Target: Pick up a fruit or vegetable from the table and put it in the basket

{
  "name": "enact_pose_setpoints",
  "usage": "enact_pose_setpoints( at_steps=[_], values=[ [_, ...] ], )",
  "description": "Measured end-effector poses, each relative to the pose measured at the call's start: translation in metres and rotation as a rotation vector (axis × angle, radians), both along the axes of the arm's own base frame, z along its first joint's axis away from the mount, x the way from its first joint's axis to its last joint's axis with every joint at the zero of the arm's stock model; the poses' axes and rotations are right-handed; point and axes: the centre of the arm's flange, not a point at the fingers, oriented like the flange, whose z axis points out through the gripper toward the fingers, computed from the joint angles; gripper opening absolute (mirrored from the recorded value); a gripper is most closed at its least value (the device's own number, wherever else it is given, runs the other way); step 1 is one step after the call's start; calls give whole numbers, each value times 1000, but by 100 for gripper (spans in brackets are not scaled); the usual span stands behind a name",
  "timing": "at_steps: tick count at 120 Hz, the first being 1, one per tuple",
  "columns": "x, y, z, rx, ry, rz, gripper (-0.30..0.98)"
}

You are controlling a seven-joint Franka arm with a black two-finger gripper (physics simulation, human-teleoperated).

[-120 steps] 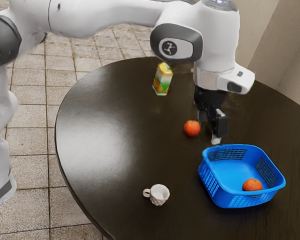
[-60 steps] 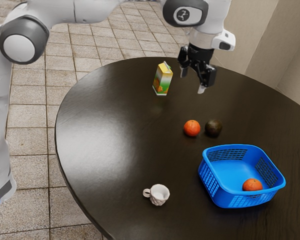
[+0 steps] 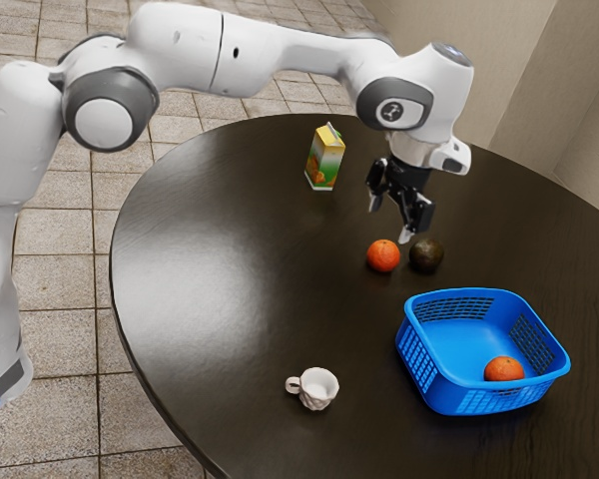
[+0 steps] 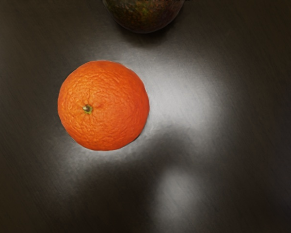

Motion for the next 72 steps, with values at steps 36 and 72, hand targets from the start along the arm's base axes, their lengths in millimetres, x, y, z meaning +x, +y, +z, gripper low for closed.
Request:
enact_pose_setpoints(
  at_steps=[36,72],
  values=[
    [26,23,-57,-16,26,-78,68],
    [37,45,-83,-22,29,-148,68]
  ],
)
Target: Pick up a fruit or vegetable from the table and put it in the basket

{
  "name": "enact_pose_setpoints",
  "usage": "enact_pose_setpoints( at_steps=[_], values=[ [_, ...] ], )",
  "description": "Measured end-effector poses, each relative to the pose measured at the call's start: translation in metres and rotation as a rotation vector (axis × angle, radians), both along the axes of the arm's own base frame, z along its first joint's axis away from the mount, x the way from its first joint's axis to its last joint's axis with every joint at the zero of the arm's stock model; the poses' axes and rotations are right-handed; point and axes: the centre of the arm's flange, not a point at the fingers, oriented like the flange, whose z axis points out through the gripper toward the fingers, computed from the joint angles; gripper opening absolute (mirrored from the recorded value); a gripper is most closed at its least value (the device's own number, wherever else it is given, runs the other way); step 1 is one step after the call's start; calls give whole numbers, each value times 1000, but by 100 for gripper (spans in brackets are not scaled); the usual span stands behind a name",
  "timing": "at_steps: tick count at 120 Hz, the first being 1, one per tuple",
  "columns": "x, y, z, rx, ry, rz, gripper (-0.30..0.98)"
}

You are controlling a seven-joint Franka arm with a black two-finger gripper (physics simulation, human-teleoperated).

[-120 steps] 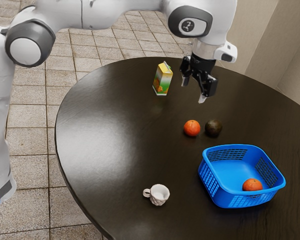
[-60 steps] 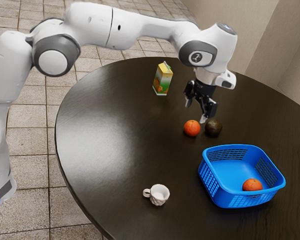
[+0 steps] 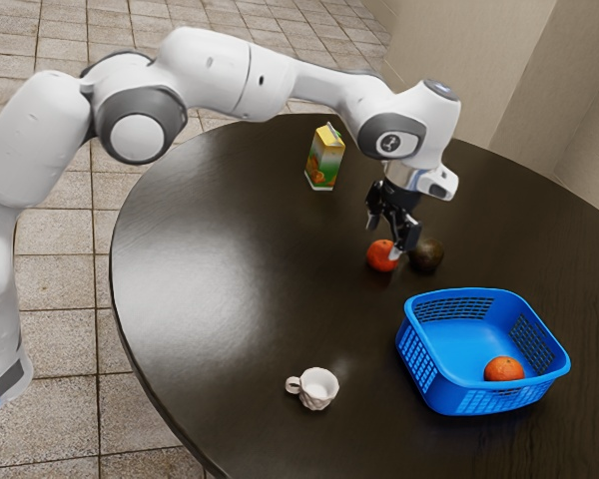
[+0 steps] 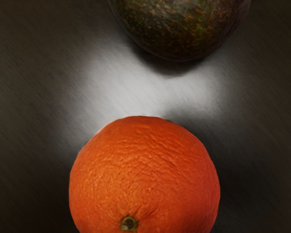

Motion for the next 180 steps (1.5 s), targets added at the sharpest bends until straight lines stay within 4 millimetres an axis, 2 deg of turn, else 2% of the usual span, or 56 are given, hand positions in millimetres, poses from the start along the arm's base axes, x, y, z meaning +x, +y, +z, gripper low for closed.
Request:
enact_pose_setpoints(
  at_steps=[26,102,120,153,168,180],
  values=[
    [5,7,-3,14,-18,-54,68],
    [9,3,-15,8,-12,-134,68],
    [10,-3,-26,5,3,-151,68],
    [13,3,-32,4,8,-153,68],
    [13,5,-37,3,15,-155,65],
    [14,5,-40,2,19,-156,57]
  ],
)
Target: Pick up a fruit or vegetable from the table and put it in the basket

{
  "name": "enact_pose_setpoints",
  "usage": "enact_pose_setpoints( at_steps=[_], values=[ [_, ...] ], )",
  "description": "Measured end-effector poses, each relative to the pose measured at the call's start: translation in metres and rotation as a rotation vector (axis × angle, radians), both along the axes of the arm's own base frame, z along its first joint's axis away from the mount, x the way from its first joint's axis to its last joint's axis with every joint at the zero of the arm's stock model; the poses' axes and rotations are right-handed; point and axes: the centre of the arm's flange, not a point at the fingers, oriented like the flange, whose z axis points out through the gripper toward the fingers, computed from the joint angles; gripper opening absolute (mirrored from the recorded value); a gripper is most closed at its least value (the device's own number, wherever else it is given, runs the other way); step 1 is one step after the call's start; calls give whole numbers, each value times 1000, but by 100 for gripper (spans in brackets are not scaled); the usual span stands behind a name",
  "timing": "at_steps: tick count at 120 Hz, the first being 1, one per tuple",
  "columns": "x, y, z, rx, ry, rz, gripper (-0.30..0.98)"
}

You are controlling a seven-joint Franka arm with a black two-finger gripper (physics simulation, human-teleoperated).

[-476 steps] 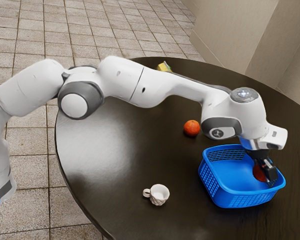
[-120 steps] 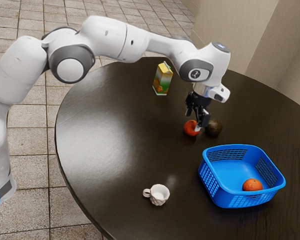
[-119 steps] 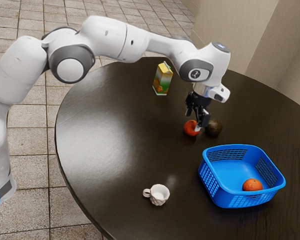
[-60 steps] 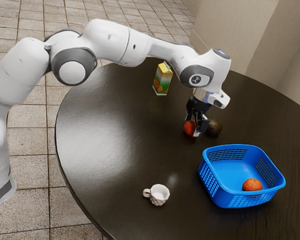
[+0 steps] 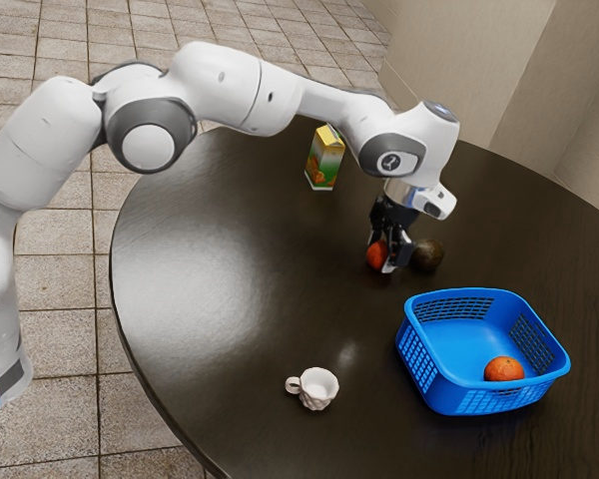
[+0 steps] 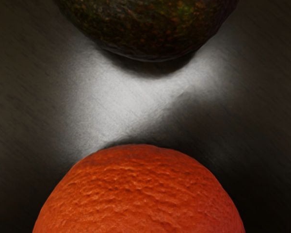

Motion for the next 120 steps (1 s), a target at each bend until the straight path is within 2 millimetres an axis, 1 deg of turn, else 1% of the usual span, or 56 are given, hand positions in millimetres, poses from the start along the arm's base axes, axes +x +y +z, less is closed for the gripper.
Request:
enact_pose_setpoints(
  at_steps=[10,19,28,36,49,59,66,76,81,86,93,98,103,109,120],
  values=[
    [0,0,0,0,1,-2,47],
    [1,1,2,4,-3,-2,35],
    [1,2,2,11,-5,-1,29],
    [0,2,5,16,-8,1,31],
    [0,5,16,22,-18,7,33],
    [0,2,34,24,-39,7,32],
    [1,-7,56,22,-66,-3,31],
    [-5,-36,97,20,-113,-35,31],
    [-10,-67,117,17,-137,-73,31],
    [-17,-104,129,12,-148,-118,33],
    [-27,-153,138,3,-156,-180,34],
    [-33,-179,140,-3,-157,-211,34],
    [-37,-196,141,-10,-156,-229,34],
    [-40,-209,140,-18,-158,-241,34],
    [-35,-219,132,-29,-175,-240,34]
  ],
)
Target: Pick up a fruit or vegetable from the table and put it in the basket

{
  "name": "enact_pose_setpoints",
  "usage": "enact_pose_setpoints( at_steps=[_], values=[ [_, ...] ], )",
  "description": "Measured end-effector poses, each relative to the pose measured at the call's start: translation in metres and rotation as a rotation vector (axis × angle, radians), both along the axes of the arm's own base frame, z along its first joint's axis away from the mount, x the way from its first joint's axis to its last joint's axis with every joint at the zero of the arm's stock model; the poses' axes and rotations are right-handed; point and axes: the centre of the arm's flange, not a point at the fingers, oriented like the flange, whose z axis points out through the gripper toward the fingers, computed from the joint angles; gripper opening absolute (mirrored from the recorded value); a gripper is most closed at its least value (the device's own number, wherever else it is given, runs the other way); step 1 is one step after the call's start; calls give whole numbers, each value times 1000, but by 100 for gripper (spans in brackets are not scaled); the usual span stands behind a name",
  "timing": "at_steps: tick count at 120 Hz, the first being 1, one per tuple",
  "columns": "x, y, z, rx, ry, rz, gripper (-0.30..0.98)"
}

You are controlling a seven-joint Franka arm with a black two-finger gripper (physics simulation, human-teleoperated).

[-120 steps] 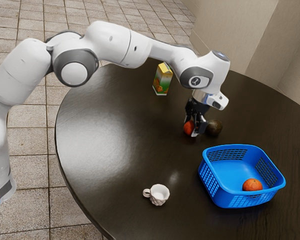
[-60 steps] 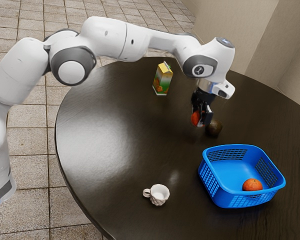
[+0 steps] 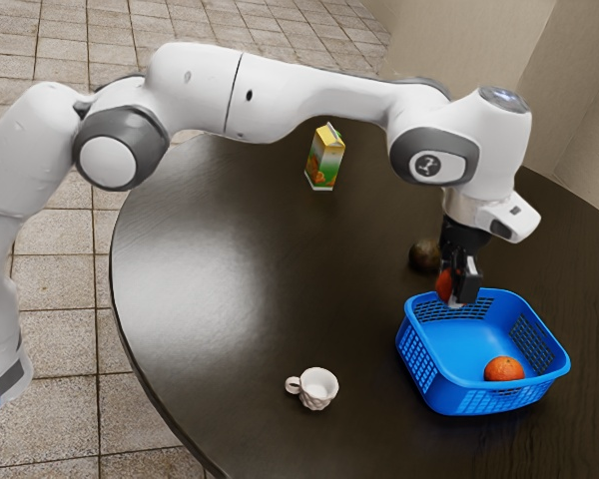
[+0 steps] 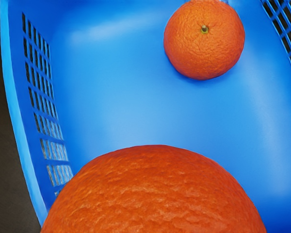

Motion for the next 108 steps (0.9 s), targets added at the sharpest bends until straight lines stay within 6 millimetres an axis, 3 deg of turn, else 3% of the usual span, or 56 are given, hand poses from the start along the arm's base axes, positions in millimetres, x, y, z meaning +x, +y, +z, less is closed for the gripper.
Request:
enact_pose_setpoints(
  at_steps=[13,30,49,76,89,104,108],
  values=[
    [15,-1,-18,-18,-44,19,34],
    [34,-4,-26,-61,-147,40,34],
    [64,1,-65,-106,-229,81,33],
    [67,-17,-57,-158,-313,91,34],
    [70,-12,-55,-173,-325,109,53],
    [63,-17,-43,-185,-318,114,62],
    [58,-12,-31,-180,-298,134,63]
  ],
)
